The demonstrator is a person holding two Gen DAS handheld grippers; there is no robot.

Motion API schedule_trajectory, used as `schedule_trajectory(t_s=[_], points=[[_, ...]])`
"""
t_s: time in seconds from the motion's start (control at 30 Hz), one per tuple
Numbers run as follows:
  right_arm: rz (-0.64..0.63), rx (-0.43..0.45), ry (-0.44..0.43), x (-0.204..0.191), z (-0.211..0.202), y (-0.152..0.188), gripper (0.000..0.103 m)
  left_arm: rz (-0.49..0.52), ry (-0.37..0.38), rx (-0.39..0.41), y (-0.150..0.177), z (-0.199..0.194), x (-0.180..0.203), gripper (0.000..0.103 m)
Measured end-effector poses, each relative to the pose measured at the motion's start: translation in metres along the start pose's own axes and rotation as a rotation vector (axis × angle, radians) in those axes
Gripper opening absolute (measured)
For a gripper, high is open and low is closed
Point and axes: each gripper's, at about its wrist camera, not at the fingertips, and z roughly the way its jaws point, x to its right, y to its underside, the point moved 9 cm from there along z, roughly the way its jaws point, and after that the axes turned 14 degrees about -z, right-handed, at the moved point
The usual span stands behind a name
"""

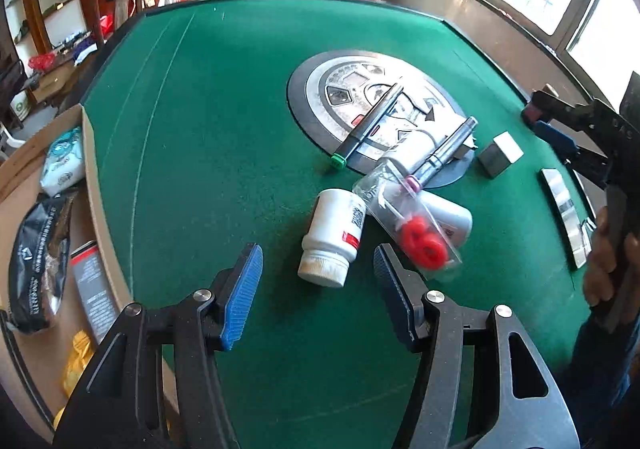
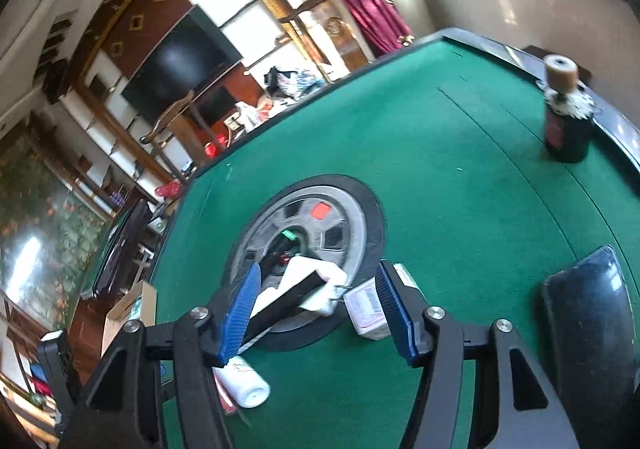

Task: Organize objects
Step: 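Move both grippers back toward the white bottles on the table, then grasp white pill bottle with left gripper while right grasps small white medicine box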

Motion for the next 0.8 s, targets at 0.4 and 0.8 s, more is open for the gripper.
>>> schedule_trajectory(t_s=[0.4, 0.8], points=[[-0.039, -0.071, 0.057, 0.019, 0.003, 0.009, 0.066, 0.029, -0.040, 0.031, -0.002, 0.032, 0.007, 0.058], [-0.292, -0.167, 0.247, 0.010, 0.029, 0.027, 0.071, -0.033, -0.070, 0.158, -0.013, 0.025, -0.006, 0.034]])
